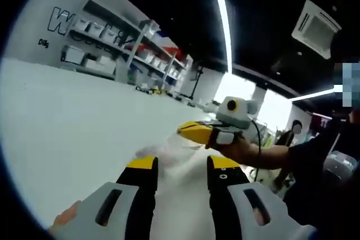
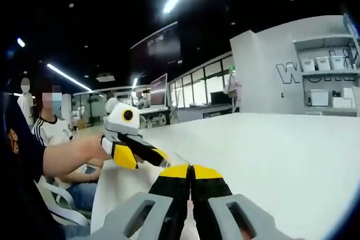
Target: Open the resealable bag by pulling the two sides of the seal apart until the entire bag opening is separated and visibly accessible.
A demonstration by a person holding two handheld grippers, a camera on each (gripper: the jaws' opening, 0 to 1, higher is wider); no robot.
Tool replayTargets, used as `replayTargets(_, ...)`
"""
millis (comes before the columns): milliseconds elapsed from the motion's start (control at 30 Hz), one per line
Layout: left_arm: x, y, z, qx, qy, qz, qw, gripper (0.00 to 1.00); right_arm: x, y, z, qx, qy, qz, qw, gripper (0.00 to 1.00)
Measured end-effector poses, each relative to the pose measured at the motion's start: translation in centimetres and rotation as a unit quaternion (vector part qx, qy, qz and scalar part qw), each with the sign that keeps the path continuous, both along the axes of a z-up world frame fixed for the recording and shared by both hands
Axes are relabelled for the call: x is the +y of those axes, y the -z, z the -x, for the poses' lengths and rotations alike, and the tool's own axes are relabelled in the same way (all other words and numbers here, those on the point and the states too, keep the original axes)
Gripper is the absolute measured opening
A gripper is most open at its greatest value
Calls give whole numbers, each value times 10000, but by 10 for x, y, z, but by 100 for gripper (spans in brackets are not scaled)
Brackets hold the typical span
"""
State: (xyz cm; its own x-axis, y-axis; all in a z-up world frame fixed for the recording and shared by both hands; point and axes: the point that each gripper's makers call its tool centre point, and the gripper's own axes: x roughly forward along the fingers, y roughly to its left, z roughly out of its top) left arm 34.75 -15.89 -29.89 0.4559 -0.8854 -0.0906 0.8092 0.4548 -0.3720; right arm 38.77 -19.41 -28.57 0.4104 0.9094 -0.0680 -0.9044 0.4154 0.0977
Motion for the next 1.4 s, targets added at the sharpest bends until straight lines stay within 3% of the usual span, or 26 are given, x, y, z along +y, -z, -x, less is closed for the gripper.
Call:
replayTargets(167, 2, -6, -2, -244, -52, 85, 9997, 38, -1, 0, 0, 145, -25, -132, 9998, 0)
replayTargets(433, 6, -9, -5, -680, -217, -135, 9974, 48, -3, -4, -7, 304, 15, -324, 9990, 0)
replayTargets(1067, 8, -5, -4, -1081, -321, -499, 9924, 58, -5, -3, -10, 492, 71, -473, 9976, 0)
replayTargets(1267, 11, -2, -8, -1372, -496, -792, 9861, 67, -6, -5, 4, 467, 114, -501, 9976, 0)
replayTargets(1400, 12, 0, -9, -1387, -534, -833, 9854, 69, -6, -5, 16, 455, 146, -516, 9975, 0)
